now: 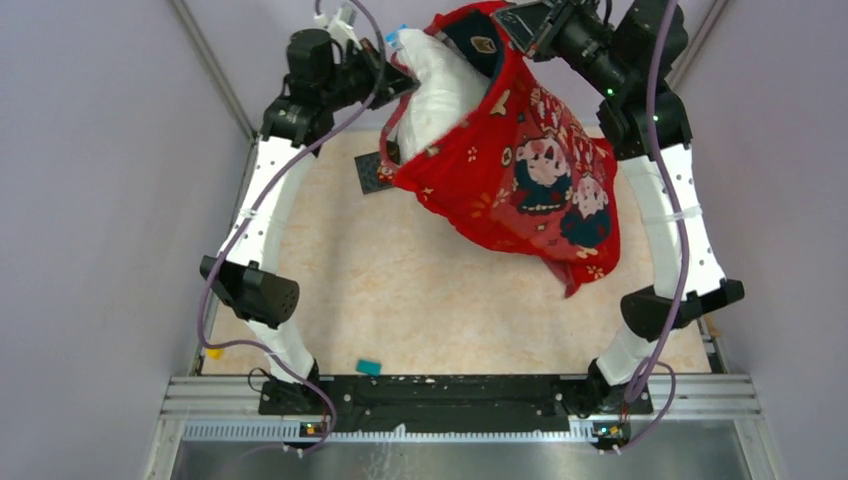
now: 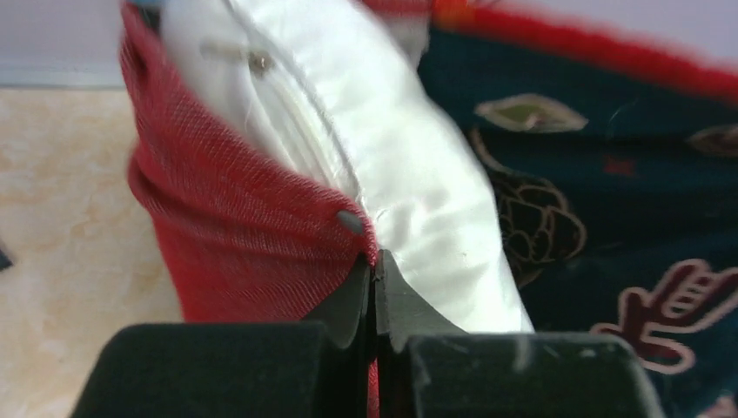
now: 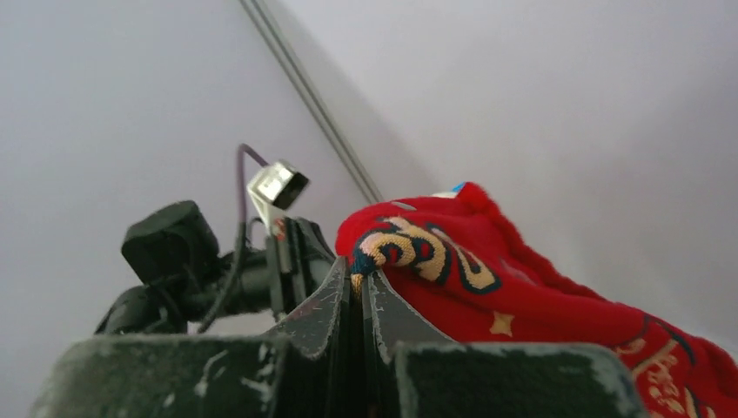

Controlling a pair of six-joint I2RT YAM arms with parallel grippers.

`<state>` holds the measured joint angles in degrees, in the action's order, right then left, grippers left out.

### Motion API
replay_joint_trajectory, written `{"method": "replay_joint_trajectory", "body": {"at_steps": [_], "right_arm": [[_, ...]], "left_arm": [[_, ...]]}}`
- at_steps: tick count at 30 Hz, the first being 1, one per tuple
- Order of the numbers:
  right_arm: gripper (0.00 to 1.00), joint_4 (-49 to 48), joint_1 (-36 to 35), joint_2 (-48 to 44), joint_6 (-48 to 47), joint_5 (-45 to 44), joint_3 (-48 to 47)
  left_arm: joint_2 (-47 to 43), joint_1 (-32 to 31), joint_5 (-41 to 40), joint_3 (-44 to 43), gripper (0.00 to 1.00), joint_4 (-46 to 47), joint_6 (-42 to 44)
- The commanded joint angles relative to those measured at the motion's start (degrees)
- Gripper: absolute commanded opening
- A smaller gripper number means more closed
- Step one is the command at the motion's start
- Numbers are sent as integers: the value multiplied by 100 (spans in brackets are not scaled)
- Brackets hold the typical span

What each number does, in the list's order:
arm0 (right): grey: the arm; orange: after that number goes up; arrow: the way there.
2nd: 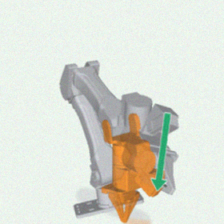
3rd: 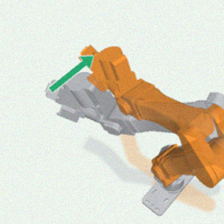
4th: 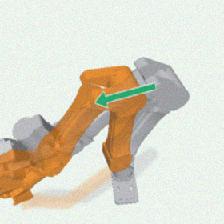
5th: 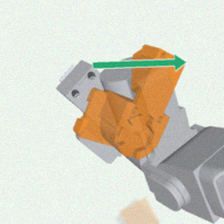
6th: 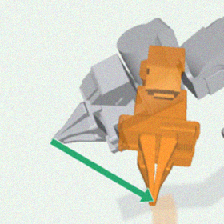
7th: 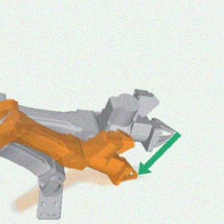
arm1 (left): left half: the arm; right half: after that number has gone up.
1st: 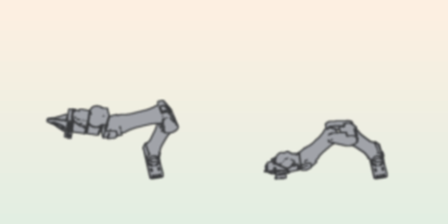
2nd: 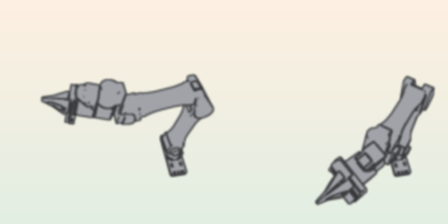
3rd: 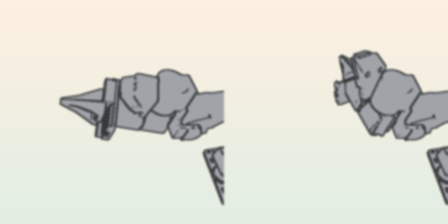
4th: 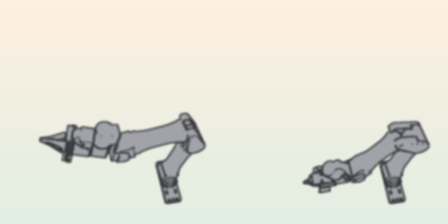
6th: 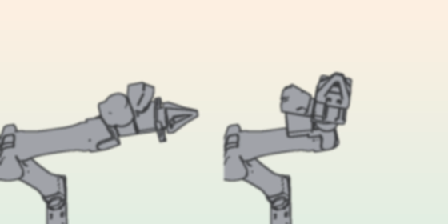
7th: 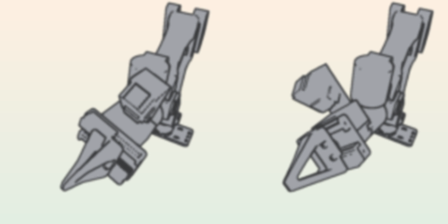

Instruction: Put the pillow into the pillowcase

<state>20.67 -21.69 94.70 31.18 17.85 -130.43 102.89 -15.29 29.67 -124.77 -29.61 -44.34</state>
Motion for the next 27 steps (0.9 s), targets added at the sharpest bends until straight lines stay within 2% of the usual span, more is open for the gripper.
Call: {"method": "replay_joint_trajectory", "body": {"at_steps": [1, 4, 8, 14, 17, 20, 24, 27], "right_arm": [[0, -121, -370, 502, 33, 386, -610], [0, -18, -703, 696, -24, 379, -529], [0, -101, -986, 586, -109, 380, 204], [0, -699, -1330, -65, -45, 135, 2444], [0, -835, -1693, -126, -9, 89, 3139], [0, -535, -2090, -76, -209, -102, 3236], [0, -98, -2408, -99, -459, -221, 3039], [24, 342, -2488, -101, -744, -279, 2730]], "left_arm": [[62, -1055, -330, 632, 0, 351, 264], [121, -1229, -226, 1293, 0, 683, 146], [-324, -1089, -771, 2405, 0, 770, 293], [-1768, -907, -1140, 5780, 0, 2218, -289], [-2003, -777, -1247, 6871, 0, 2379, -360], [-2274, -431, -1056, 7580, 11, 2344, -246], [-2817, 82, -1162, 8033, 45, 2059, -90], [-3317, 351, -1747, 8149, 58, 1658, -34]]}}
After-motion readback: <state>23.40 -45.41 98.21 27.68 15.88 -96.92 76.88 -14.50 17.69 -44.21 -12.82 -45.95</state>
